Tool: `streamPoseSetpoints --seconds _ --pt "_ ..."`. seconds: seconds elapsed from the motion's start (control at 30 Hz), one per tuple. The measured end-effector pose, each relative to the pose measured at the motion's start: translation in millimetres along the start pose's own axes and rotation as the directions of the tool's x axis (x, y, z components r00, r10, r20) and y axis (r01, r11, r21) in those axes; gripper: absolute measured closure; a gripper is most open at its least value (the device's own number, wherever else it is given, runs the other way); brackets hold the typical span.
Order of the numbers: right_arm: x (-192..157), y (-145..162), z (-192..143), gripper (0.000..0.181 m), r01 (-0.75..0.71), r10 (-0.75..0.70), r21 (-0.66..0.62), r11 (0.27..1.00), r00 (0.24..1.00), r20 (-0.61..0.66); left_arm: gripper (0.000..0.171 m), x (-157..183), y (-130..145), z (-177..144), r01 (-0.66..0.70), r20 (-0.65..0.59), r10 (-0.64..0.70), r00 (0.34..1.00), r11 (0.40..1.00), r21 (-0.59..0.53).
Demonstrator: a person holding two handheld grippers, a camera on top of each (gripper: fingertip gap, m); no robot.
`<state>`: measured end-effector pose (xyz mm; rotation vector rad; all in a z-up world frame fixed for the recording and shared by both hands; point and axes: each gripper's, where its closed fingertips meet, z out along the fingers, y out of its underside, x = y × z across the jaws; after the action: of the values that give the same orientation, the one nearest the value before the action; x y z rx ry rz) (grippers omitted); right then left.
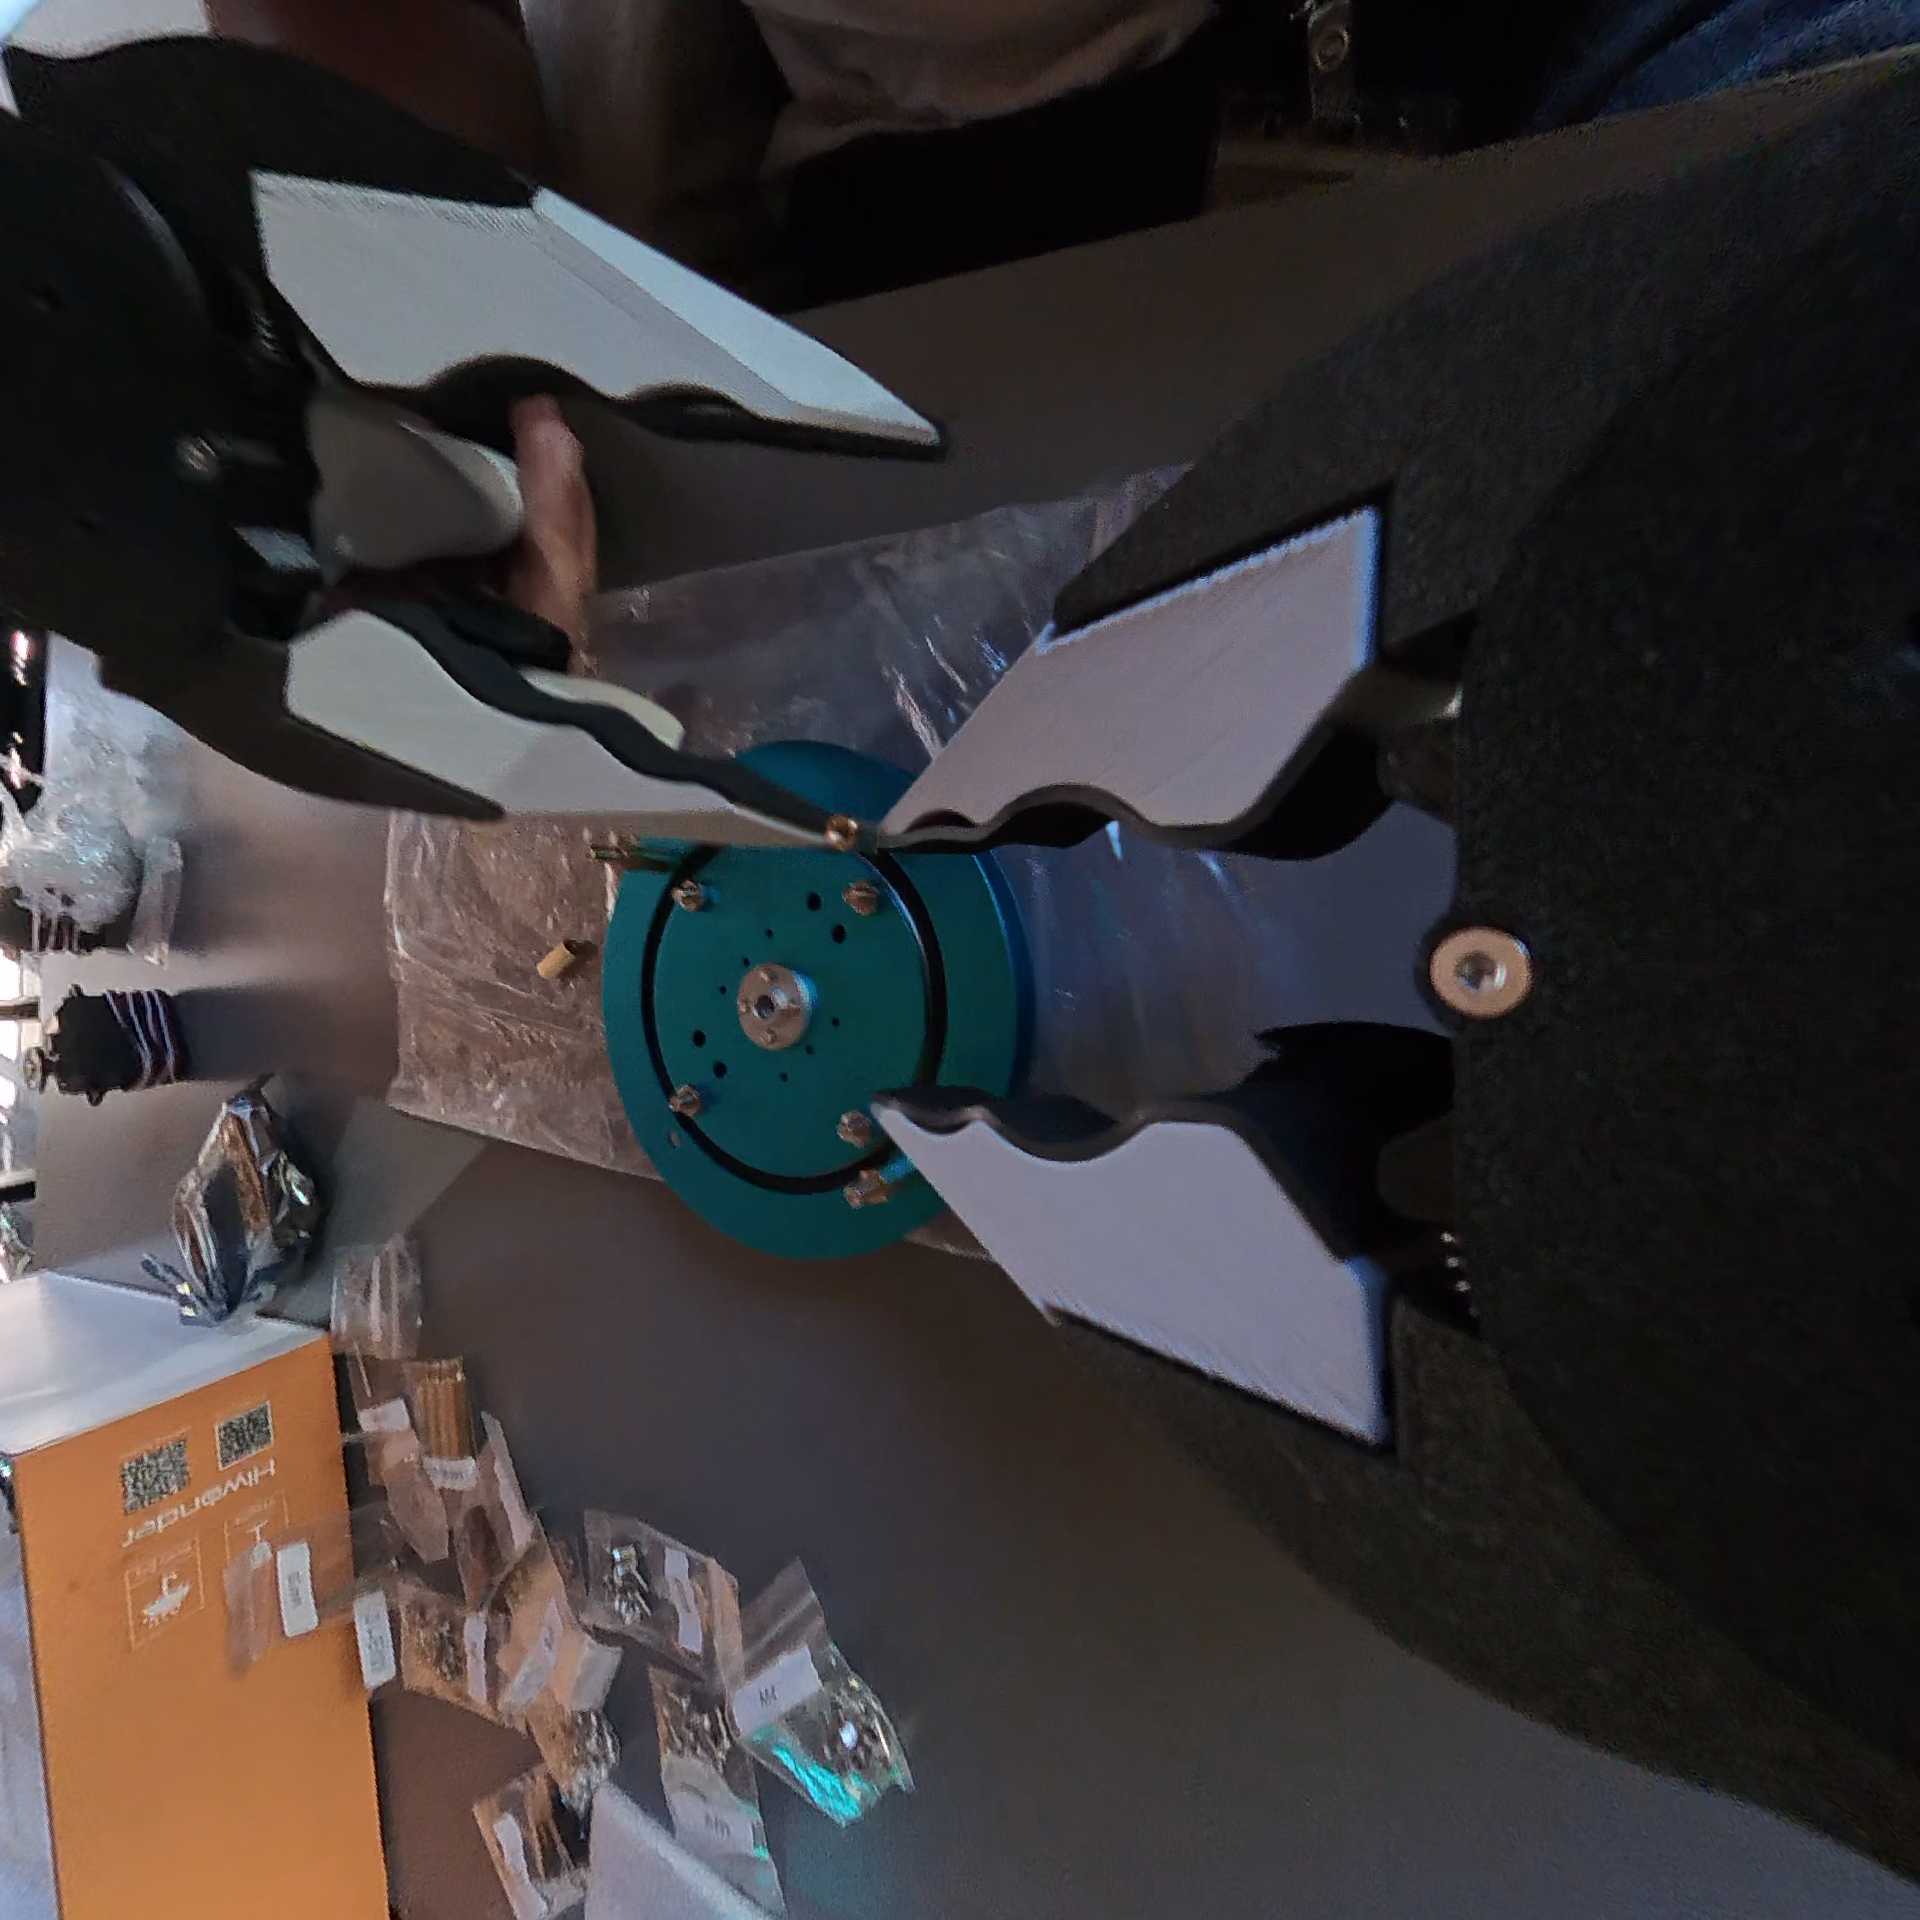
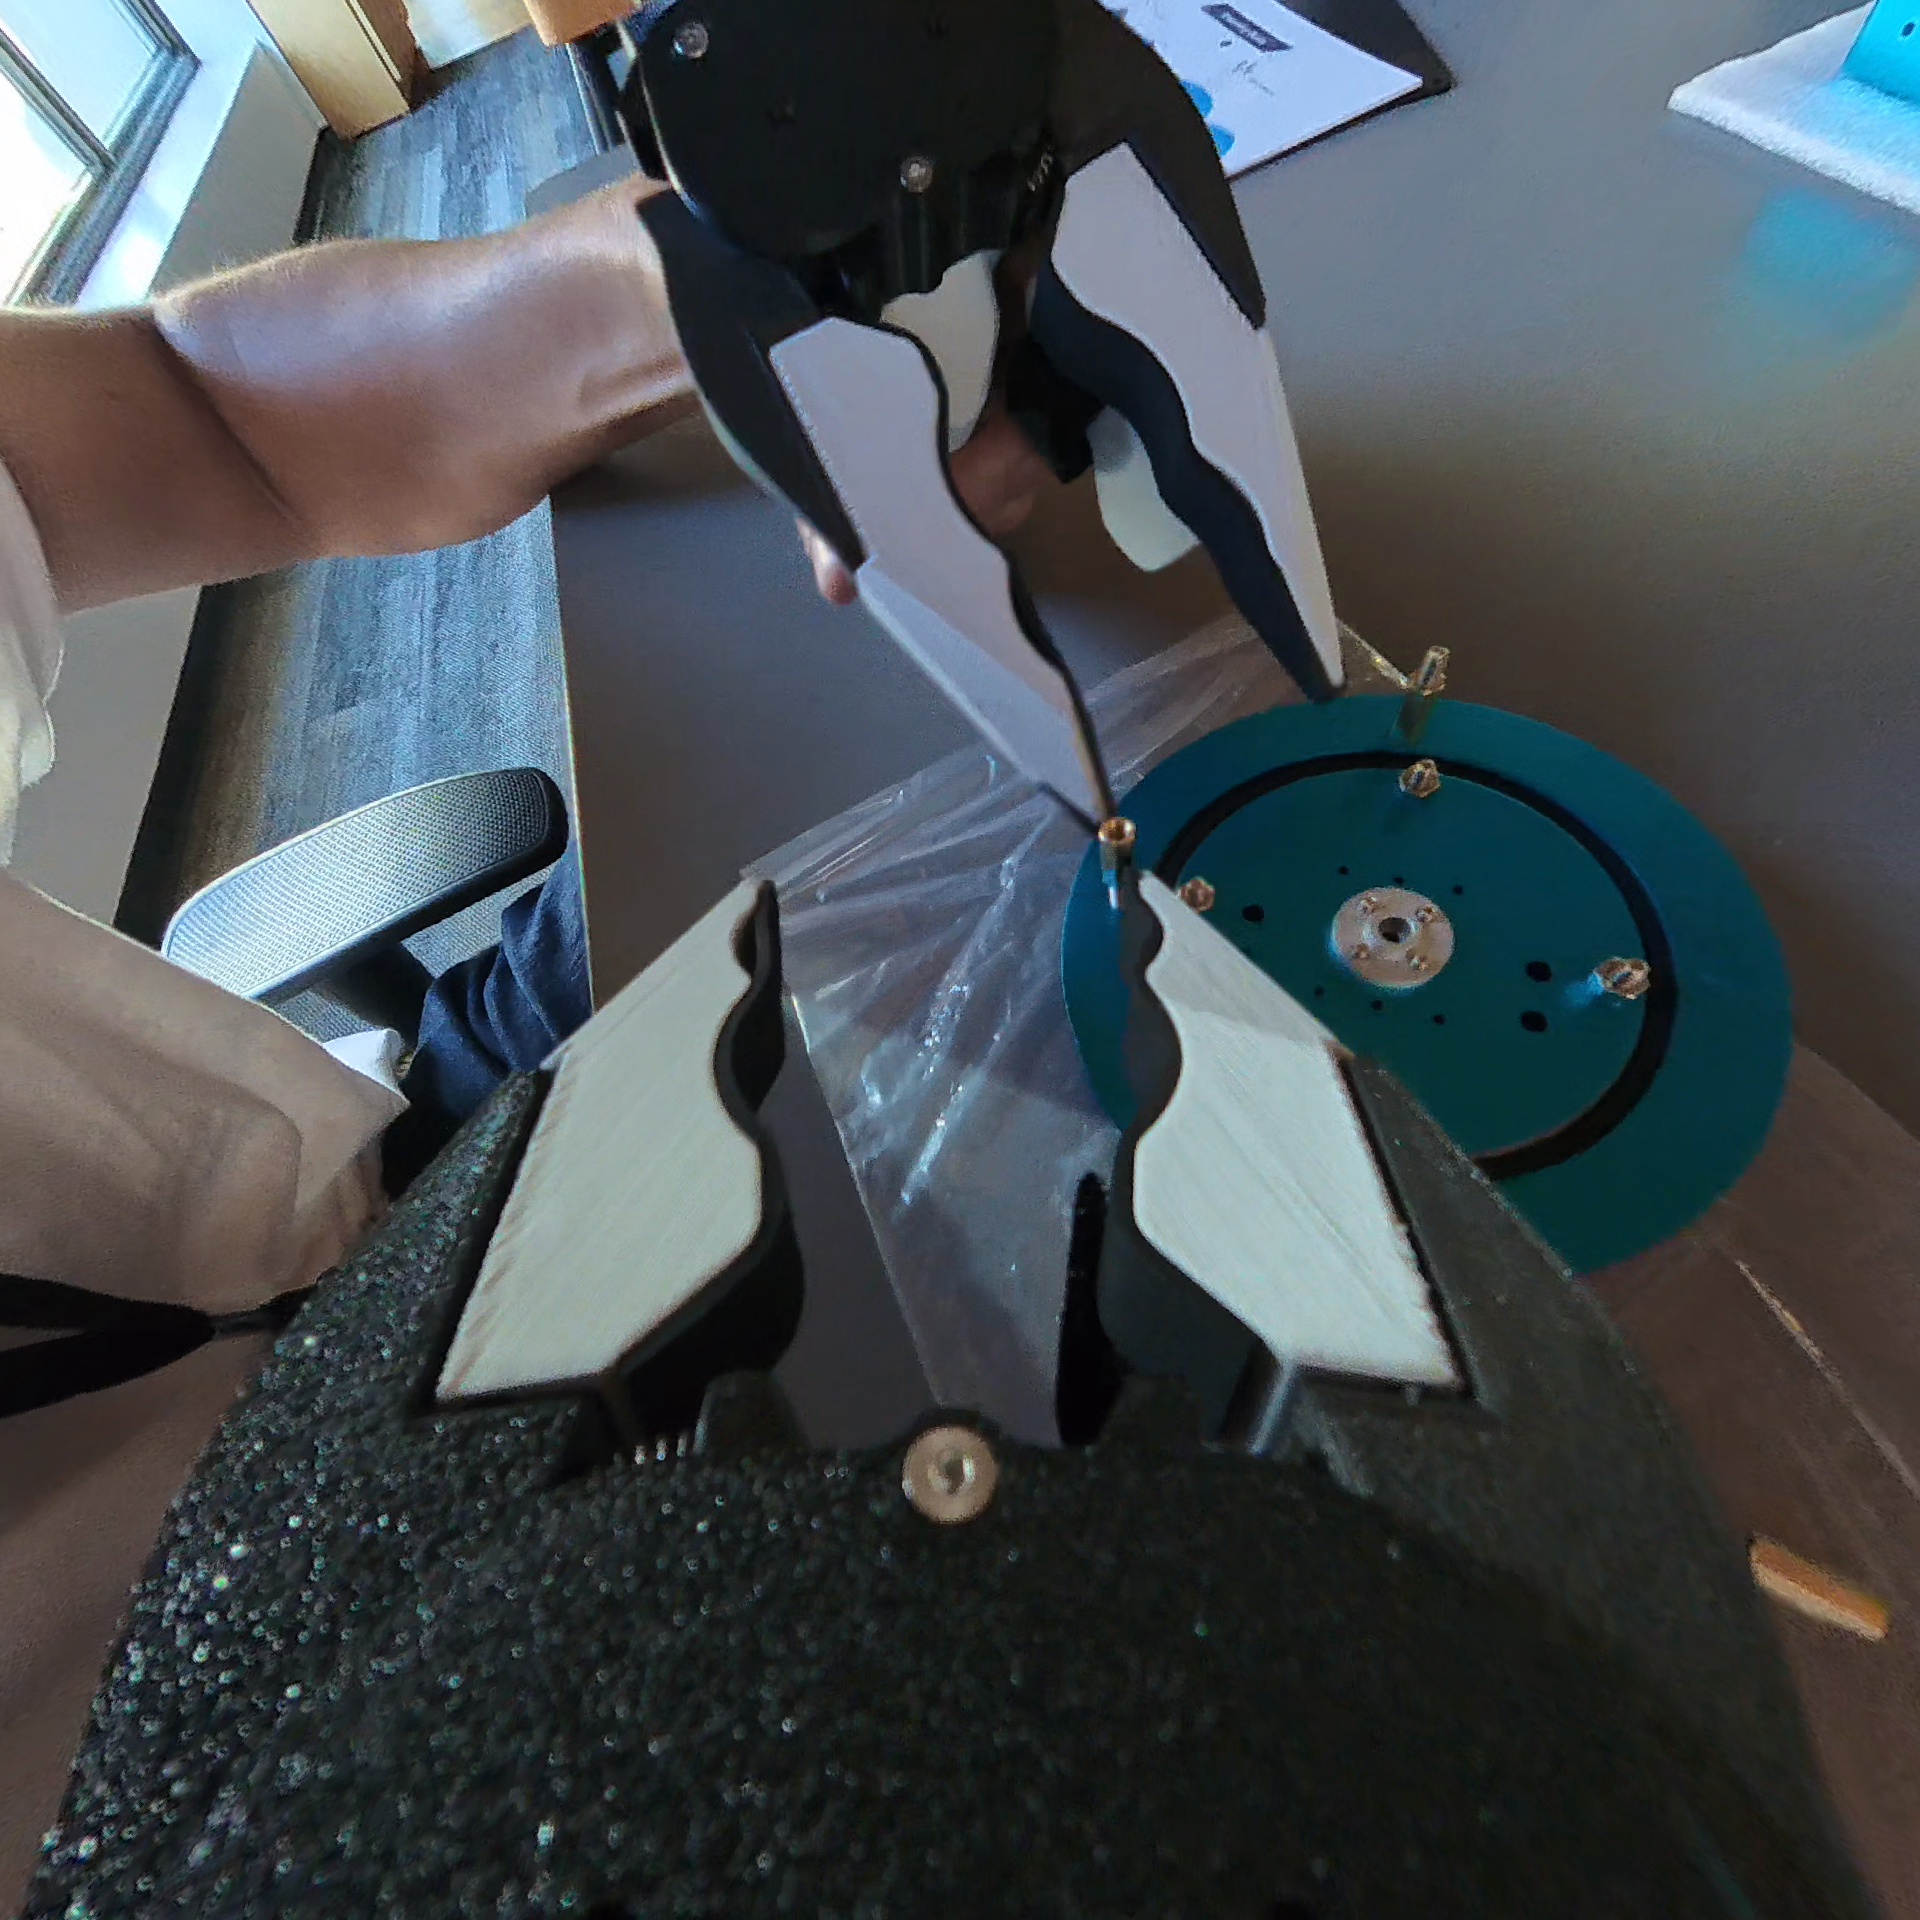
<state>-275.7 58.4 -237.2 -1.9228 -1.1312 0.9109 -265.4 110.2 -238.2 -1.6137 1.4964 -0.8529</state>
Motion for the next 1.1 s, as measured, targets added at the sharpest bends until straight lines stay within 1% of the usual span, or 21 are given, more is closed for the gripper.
streamPoseSetpoints --seconds 0.03,0.13,0.2,0.27,0.33,0.4,0.47,0.57,0.63,0.7,0.8,0.9,0.93,0.97,1.03,1.1 --pt "0.3 -0.3 -2.7 0.117 0.005 -0.004 0.006 1.000 1.000 -0.011 0.128 -2.0 2.6 -3.4 -0.010 0.015 0.010 1.000 1.000 -0.007" --pt "5.2 -4.0 -3.7 0.114 0.036 -0.036 0.010 0.999 0.998 -0.059 0.127 5.7 2.0 -8.4 -0.013 -0.011 0.013 1.000 1.000 0.010" --pt "5.6 -6.6 4.3 0.111 0.052 -0.052 0.000 0.999 0.997 -0.059 0.127 9.7 -0.3 -1.8 -0.034 -0.011 0.034 0.999 0.999 0.002" --pt "1.3 -5.8 12.5 0.110 0.043 -0.044 -0.014 0.999 0.999 -0.028 0.127 12.0 -3.6 6.8 -0.057 -0.006 0.057 0.998 0.998 -0.004" --pt "1.2 -2.3 14.1 0.110 0.040 -0.040 -0.026 0.999 0.999 -0.031 0.125 8.3 -1.9 11.1 -0.067 0.007 0.067 0.998 0.997 -0.023" --pt "1.5 1.1 7.9 0.111 0.030 -0.031 -0.025 0.999 0.999 -0.036 0.123 3.3 3.4 7.2 -0.060 0.010 0.060 0.998 0.998 -0.036" --pt "-2.2 1.4 -1.1 0.116 0.006 -0.006 -0.003 1.000 1.000 -0.014 0.129 -7.5 7.4 -2.4 -0.037 0.048 0.038 0.998 0.999 -0.033" --pt "5.0 -1.9 -5.5 0.114 0.015 -0.014 0.009 1.000 0.998 -0.058 0.129 -0.8 3.1 -10.8 0.000 0.005 0.000 1.000 1.000 0.011" --pt "8.0 -4.6 1.5 0.113 0.050 -0.051 -0.006 0.999 0.996 -0.076 0.129 8.5 -0.2 -4.4 -0.025 -0.017 0.025 1.000 1.000 0.005" --pt "4.4 -5.9 11.7 0.112 0.054 -0.056 -0.025 0.998 0.997 -0.050 0.129 14.1 -3.2 5.7 -0.041 -0.029 0.041 0.999 0.999 -0.007" --pt "3.1 -2.1 18.4 0.112 0.053 -0.055 -0.045 0.998 0.997 -0.046 0.126 9.1 -3.4 12.6 -0.031 -0.025 0.030 0.999 0.999 -0.020" --pt "3.0 1.4 8.0 0.114 0.032 -0.033 -0.039 0.999 0.998 -0.044 0.122 0.4 2.9 4.5 -0.021 -0.016 0.020 1.000 0.999 -0.025" --pt "1.4 1.5 3.7 0.117 0.016 -0.017 -0.029 0.999 0.999 -0.032 0.127 -5.0 5.2 0.6 -0.012 0.005 0.012 1.000 1.000 -0.025" --pt "0.3 0.9 0.3 0.117 0.002 -0.002 -0.015 1.000 1.000 -0.024 0.127 -7.4 6.3 -3.3 -0.003 0.009 0.003 1.000 1.000 -0.020" --pt "4.7 -0.3 -2.9 0.116 0.005 -0.005 -0.008 1.000 0.998 -0.055 0.127 -3.4 5.2 -7.7 0.010 -0.014 -0.010 1.000 1.000 -0.002" --pt "10.6 -2.6 0.8 0.115 0.037 -0.039 -0.018 0.999 0.995 -0.092 0.127 3.9 3.3 -4.5 -0.008 -0.034 0.007 0.999 1.000 -0.006"
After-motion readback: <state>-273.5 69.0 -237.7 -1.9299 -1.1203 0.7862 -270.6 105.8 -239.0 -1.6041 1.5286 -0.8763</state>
